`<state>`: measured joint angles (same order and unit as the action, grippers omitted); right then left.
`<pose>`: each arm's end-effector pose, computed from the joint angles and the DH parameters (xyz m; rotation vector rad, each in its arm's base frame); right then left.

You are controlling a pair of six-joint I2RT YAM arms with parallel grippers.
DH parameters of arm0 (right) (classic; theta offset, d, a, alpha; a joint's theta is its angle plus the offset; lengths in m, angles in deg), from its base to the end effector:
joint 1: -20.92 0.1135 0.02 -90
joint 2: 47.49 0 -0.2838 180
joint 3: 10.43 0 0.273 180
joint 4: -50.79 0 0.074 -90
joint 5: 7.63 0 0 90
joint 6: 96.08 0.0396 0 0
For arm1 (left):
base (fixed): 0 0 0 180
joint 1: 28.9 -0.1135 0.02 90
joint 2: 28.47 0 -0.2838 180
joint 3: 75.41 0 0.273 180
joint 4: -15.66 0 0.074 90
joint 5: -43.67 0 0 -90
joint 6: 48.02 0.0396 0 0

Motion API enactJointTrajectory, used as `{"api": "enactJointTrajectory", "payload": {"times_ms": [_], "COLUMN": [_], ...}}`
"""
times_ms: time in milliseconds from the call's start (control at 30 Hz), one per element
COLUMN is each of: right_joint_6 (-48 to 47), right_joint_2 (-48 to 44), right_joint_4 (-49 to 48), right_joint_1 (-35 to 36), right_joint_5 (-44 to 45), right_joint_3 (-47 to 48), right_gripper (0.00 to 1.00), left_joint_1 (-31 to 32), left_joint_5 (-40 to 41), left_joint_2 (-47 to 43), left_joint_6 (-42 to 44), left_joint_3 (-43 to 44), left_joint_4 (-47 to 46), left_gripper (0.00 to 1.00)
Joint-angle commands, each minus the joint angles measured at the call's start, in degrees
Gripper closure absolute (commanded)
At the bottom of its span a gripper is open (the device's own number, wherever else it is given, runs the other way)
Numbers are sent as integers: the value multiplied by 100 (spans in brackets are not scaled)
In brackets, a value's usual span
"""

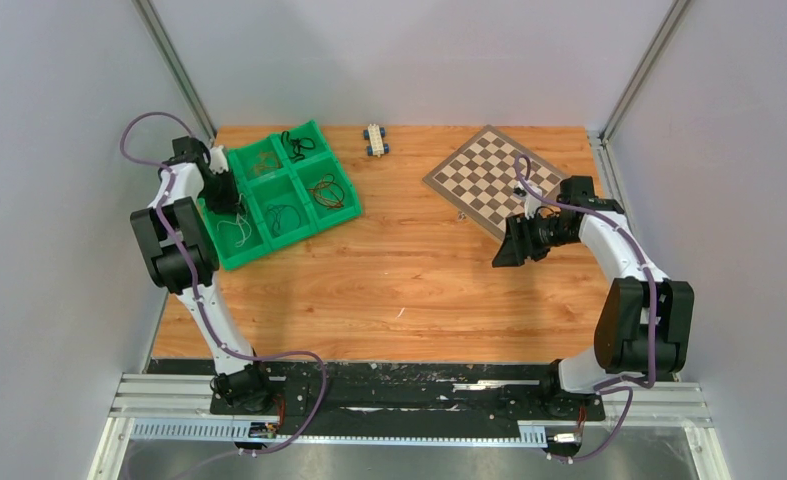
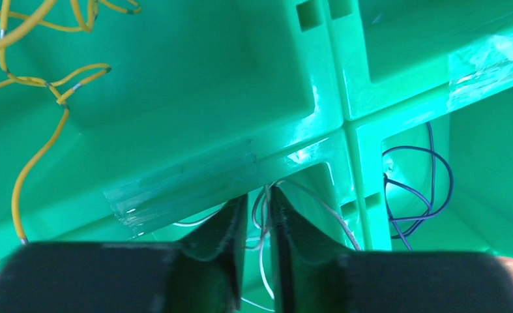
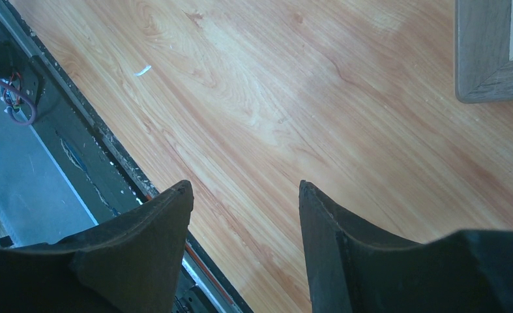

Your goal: Untangle the cables

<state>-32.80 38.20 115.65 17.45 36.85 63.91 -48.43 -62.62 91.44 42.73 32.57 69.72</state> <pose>0.2918 0.0106 0.2440 -0.6405 2.4712 0.9525 0.4506 0.1481 0.2007 -0.3552 2.6455 -0.2760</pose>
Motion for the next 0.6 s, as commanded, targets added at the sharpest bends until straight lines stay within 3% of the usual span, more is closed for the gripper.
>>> {"api": "enactJointTrajectory", "payload": {"times_ms": [0,300,467,567], "right_joint_6": [-134,-160,-186,-194], "right_joint_2": [-214,-225,-259,-263], "right_joint_4": [-30,-22,-25,-22], "right_joint_1": [12,12,12,12], "right_joint_5": [-62,-102,-89,-93], "right_joint_3": [-43,-61,-56,-65], "right_gripper": [40,40,40,40], "left_joint_1": [-7,-105,-185,-235], "left_joint_5": [-214,-83,-114,-305], "left_joint_2": [-340,-1013,-1272,-1469], "left_joint_6": [-88,421,838,1133], "left_joint_3": [-120,-385,-454,-448], "left_joint_4": [-289,-7,439,636], "left_gripper": [70,62,40,39]}}
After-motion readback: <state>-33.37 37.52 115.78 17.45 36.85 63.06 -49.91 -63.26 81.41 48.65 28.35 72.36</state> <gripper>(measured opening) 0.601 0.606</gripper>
